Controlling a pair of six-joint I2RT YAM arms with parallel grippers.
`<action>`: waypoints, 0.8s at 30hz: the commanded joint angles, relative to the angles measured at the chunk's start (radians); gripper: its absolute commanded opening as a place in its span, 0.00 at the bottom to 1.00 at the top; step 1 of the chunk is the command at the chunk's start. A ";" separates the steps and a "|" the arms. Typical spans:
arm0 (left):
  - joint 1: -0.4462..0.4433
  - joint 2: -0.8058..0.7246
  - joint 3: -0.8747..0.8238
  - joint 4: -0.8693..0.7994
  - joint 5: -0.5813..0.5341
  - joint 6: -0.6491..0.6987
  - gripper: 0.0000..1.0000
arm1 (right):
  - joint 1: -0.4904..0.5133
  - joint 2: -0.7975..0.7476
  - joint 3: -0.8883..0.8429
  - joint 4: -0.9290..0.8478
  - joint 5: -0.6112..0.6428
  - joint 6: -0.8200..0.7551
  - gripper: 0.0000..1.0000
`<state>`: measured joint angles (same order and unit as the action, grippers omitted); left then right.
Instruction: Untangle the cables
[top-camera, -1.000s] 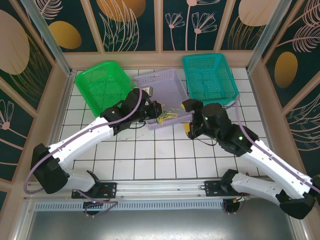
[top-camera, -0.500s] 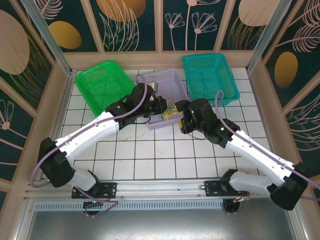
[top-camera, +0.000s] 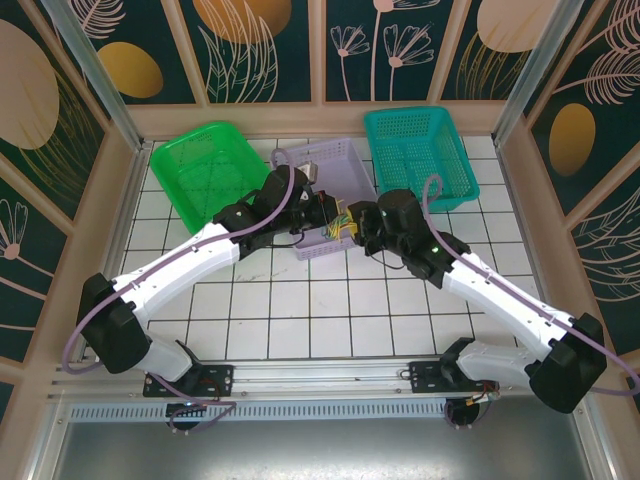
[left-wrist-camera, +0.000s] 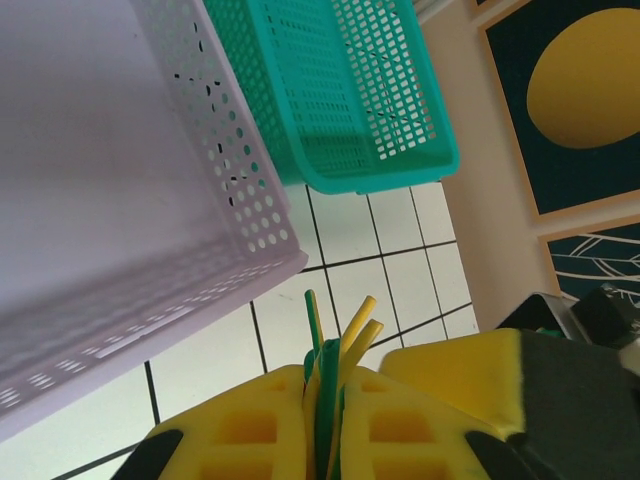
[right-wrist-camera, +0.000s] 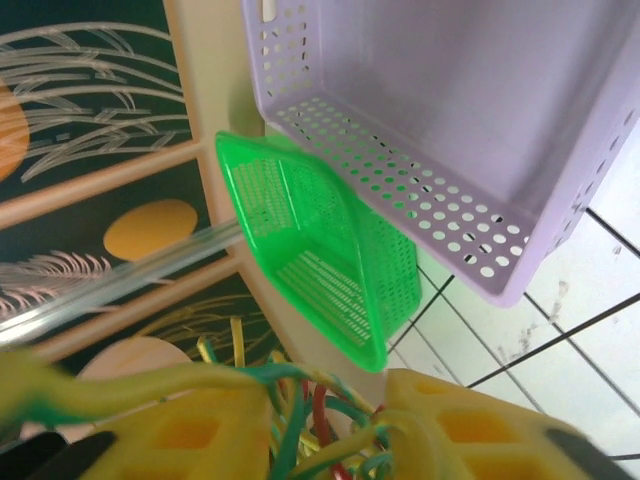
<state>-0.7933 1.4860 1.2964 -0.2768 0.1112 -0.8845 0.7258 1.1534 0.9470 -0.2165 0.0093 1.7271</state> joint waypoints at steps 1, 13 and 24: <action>-0.016 -0.005 0.024 0.144 0.077 -0.039 0.00 | -0.014 0.009 -0.016 0.035 -0.047 -0.001 0.23; -0.015 -0.153 -0.172 0.491 0.248 -0.054 0.00 | -0.275 -0.078 -0.064 -0.161 -0.242 -0.111 0.00; -0.017 -0.230 -0.318 0.587 0.238 -0.189 0.13 | -0.409 -0.198 -0.101 -0.222 -0.262 -0.301 0.00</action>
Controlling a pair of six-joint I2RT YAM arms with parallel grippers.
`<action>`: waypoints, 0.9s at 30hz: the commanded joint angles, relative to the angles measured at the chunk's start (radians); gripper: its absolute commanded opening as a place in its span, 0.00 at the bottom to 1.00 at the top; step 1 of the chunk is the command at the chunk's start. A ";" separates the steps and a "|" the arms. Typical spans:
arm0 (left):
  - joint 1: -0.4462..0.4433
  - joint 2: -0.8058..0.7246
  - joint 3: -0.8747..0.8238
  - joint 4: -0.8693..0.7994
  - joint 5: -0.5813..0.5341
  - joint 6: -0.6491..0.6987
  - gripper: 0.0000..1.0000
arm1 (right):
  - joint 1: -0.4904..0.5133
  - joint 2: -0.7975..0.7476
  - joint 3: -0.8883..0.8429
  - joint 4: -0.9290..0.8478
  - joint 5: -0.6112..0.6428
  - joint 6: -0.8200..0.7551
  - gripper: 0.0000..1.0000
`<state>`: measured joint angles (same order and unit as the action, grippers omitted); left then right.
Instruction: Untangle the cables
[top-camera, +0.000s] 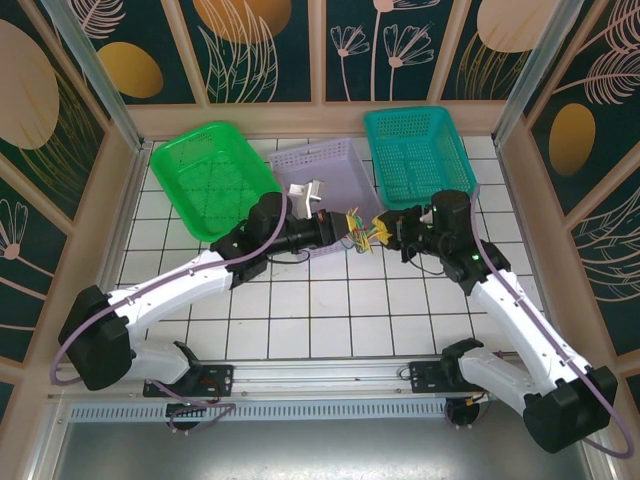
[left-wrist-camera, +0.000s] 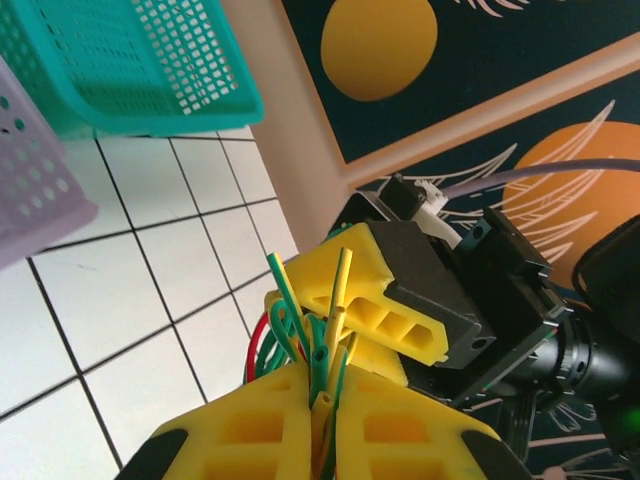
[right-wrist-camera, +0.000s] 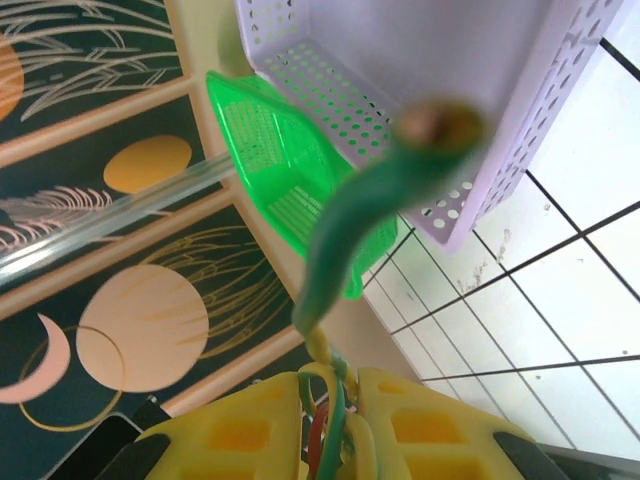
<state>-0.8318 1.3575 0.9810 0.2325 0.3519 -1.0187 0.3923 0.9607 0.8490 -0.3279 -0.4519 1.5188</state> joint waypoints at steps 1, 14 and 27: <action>0.020 -0.096 -0.002 0.042 -0.014 -0.063 0.28 | -0.071 0.001 0.017 -0.114 0.212 -0.138 0.00; -0.004 0.063 0.297 -0.474 -0.043 -0.509 0.85 | 0.170 0.004 0.153 -0.103 0.753 -0.802 0.00; -0.037 0.162 0.250 -0.273 -0.087 -0.879 0.98 | 0.372 0.020 0.054 0.118 0.837 -0.948 0.00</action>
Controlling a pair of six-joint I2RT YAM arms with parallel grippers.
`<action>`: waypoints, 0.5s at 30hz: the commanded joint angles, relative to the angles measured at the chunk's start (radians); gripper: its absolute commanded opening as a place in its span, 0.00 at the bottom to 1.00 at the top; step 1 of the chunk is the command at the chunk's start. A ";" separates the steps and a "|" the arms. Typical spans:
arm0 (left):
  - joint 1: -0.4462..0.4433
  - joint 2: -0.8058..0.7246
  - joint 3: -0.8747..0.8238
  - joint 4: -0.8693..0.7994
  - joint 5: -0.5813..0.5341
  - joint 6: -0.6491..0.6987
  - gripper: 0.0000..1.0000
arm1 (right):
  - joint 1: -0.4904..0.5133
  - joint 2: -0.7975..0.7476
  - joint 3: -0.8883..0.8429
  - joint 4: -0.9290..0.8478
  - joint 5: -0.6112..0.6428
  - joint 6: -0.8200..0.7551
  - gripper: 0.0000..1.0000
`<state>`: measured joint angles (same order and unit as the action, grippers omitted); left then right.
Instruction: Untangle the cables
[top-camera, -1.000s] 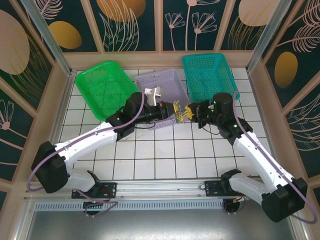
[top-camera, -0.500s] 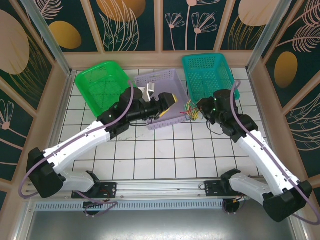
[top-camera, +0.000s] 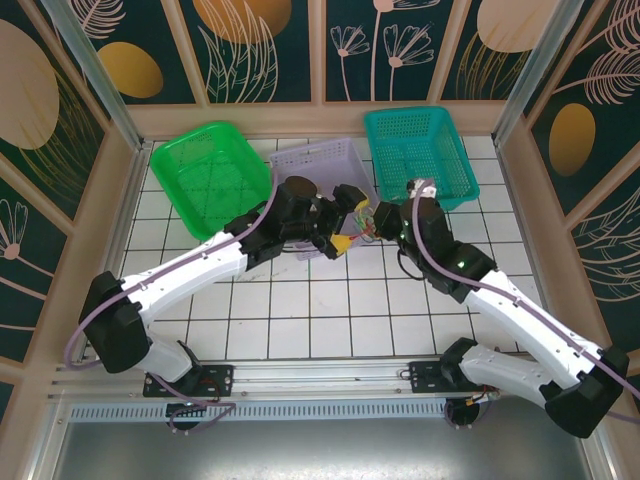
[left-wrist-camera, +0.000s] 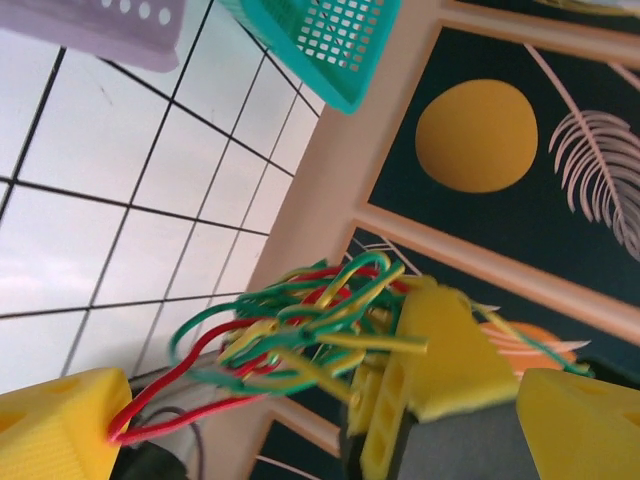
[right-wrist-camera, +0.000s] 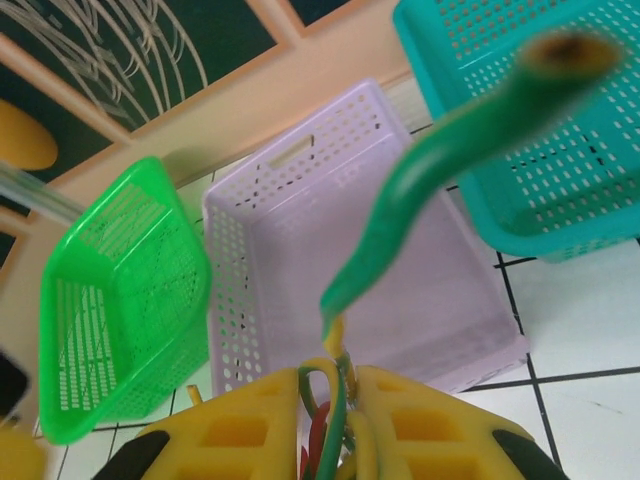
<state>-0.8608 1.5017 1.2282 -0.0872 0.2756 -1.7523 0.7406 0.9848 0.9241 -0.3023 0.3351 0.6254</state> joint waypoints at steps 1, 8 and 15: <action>-0.011 0.019 -0.002 0.038 -0.012 -0.162 0.98 | 0.030 -0.008 -0.031 0.105 0.048 -0.064 0.00; -0.019 0.023 -0.105 0.122 -0.039 -0.270 0.90 | 0.052 -0.043 -0.073 0.191 -0.012 -0.095 0.00; -0.020 0.100 -0.065 0.156 -0.051 -0.286 0.68 | 0.106 -0.082 -0.117 0.189 0.000 -0.067 0.00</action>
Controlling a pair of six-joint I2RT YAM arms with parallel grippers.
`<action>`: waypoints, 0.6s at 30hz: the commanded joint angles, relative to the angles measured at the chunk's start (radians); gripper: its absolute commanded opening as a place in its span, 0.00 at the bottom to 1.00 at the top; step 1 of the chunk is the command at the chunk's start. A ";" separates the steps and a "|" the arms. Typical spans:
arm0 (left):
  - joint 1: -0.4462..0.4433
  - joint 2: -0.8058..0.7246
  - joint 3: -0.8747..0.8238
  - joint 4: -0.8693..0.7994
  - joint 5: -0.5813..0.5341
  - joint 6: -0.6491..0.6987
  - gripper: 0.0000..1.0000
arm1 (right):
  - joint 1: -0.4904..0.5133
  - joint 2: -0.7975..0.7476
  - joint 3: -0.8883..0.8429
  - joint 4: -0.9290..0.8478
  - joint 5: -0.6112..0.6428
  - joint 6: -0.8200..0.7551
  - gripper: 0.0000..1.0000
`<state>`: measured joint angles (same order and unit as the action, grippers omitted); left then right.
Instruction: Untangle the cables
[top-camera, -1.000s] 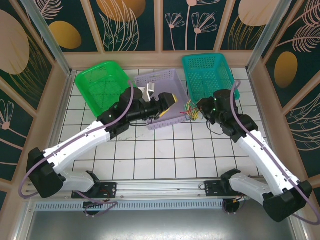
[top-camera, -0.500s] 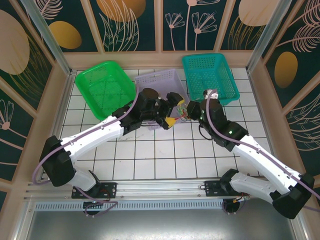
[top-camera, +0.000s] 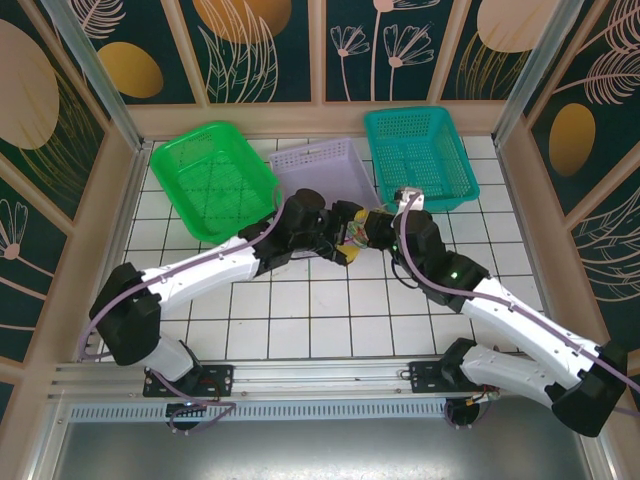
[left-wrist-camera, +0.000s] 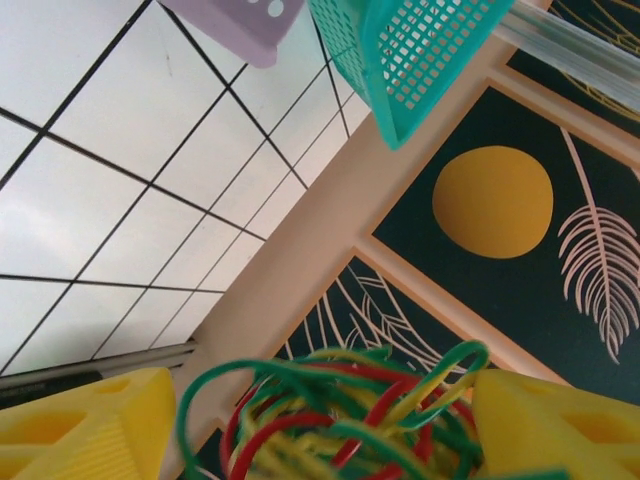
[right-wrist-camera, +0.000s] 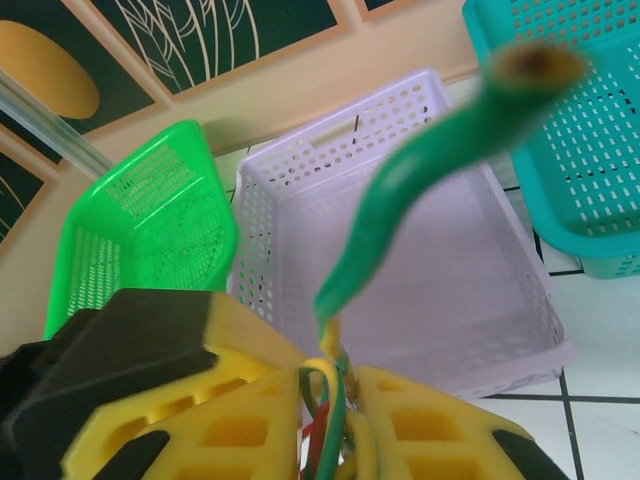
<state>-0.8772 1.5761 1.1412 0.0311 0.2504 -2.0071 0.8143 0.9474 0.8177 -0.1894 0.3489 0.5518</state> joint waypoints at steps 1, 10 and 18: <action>-0.002 0.025 0.019 0.039 -0.031 -0.035 0.66 | 0.032 -0.050 -0.015 0.074 -0.011 0.014 0.00; -0.003 0.035 0.010 0.063 -0.049 -0.066 0.86 | 0.035 -0.063 -0.027 0.072 -0.006 0.033 0.00; -0.003 -0.026 0.005 0.010 -0.092 -0.092 0.80 | 0.035 -0.073 -0.048 0.063 0.005 0.024 0.00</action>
<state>-0.8822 1.5887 1.1416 0.0505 0.1799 -2.0804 0.8398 0.8948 0.7769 -0.1642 0.3500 0.5777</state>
